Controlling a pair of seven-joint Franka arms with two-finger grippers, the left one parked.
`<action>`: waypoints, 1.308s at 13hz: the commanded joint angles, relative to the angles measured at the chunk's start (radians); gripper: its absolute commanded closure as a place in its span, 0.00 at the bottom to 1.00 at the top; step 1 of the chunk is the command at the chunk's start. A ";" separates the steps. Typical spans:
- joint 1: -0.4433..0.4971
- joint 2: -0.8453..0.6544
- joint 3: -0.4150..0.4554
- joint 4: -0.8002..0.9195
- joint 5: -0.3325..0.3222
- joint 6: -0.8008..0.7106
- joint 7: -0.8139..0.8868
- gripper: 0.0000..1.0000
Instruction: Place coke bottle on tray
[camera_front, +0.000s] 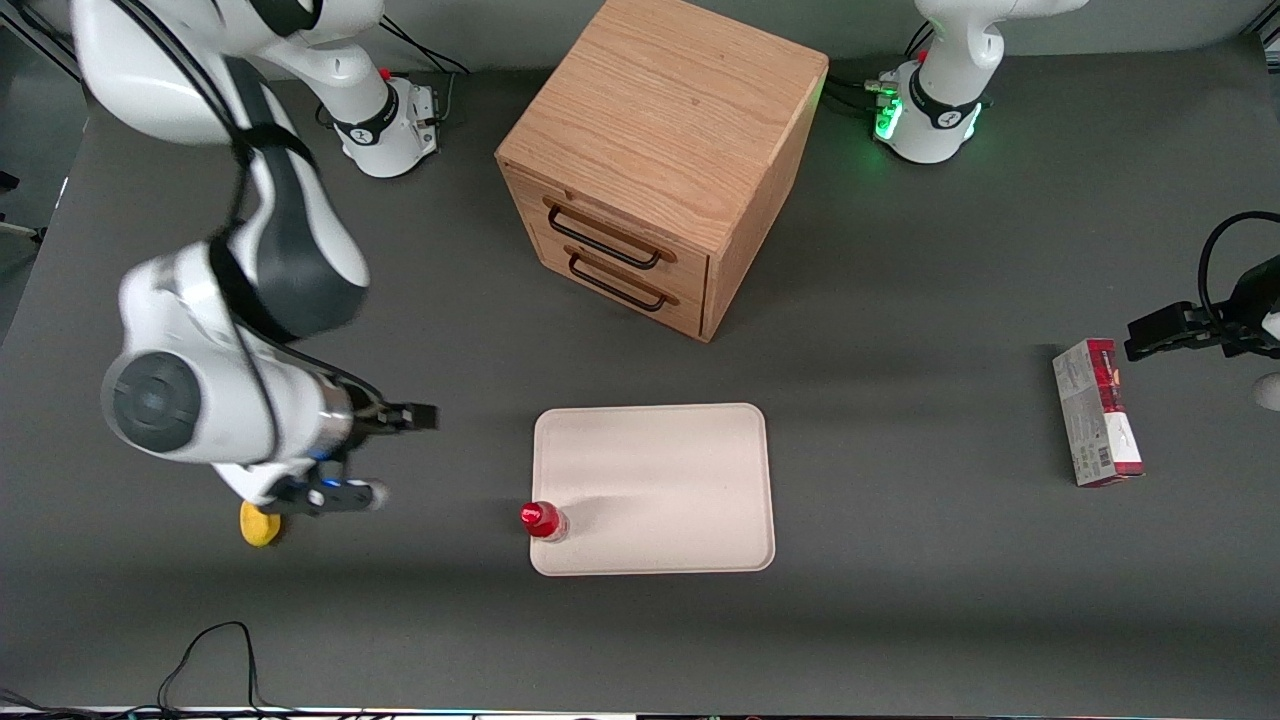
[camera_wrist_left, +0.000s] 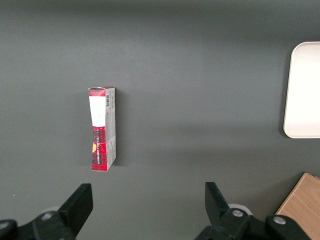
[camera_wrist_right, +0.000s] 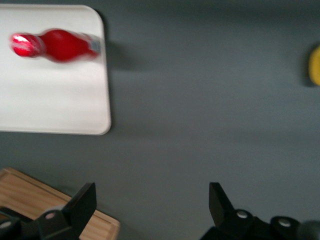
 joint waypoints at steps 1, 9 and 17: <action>0.008 -0.439 -0.101 -0.558 0.023 0.182 -0.143 0.00; 0.015 -0.562 -0.246 -0.528 0.019 0.014 -0.309 0.00; -0.079 -0.521 -0.174 -0.446 0.043 -0.052 -0.326 0.00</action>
